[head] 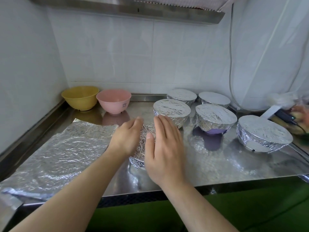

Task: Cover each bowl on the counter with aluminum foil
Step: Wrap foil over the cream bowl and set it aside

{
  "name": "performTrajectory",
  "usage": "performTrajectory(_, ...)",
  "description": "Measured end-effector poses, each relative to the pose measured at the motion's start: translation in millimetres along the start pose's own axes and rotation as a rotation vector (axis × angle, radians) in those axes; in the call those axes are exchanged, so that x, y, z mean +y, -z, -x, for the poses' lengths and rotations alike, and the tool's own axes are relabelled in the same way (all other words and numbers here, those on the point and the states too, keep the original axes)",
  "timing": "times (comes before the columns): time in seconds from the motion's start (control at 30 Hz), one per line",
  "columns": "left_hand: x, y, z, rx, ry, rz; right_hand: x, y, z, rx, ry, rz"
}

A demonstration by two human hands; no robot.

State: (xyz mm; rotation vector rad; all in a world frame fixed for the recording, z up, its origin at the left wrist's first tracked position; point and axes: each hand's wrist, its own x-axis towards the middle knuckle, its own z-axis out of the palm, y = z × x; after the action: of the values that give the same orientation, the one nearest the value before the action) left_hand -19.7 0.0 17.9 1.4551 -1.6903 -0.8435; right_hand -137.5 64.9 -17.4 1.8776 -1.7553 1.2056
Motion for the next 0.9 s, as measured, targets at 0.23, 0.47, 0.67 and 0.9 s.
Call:
performTrajectory(0.23, -13, -4, -7, 0.044, 0.087, 0.363, 5, -5, 8, 0.088, 0.154, -0.005)
performTrajectory(0.47, -28, -17, 10, 0.101, 0.284, 0.996, 14, 19, 3, 0.019, -0.113, -0.509)
performTrajectory(0.67, -35, -33, 22, 0.157, 0.232, 1.065, 39, 0, -22, 0.047, -1.004, -1.347)
performTrajectory(0.9, -38, -47, 22, 0.251, 0.211, 1.115, 22, -4, -12, 0.189, -1.165, -1.506)
